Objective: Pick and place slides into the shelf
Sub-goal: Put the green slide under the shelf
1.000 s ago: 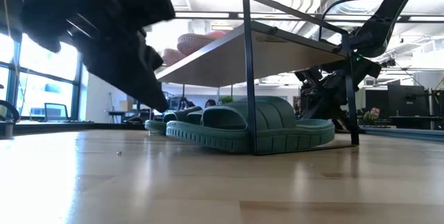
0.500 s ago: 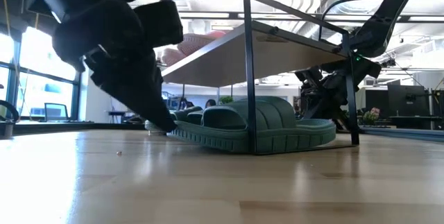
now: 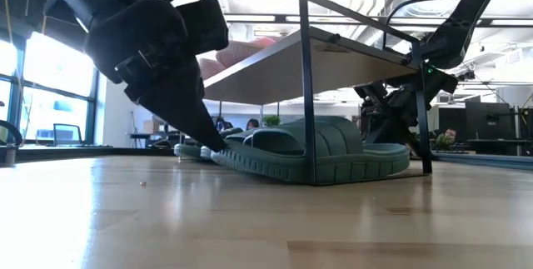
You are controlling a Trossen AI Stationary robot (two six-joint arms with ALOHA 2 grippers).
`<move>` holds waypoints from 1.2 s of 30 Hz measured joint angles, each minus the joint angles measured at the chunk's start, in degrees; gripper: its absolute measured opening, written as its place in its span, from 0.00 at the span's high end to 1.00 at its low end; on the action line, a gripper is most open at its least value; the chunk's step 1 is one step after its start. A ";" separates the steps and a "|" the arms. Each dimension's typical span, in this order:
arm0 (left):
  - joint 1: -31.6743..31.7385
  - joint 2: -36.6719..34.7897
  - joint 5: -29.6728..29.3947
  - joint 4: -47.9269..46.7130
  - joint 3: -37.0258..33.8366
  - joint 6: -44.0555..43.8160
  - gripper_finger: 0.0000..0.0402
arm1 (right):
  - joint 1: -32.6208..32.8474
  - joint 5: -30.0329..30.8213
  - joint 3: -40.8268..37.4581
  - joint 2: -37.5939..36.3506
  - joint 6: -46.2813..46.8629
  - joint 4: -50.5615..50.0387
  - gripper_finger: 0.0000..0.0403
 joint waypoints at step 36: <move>1.81 6.25 -1.99 3.49 4.13 0.92 1.00 | 0.04 0.09 0.00 0.00 -0.20 -0.15 1.00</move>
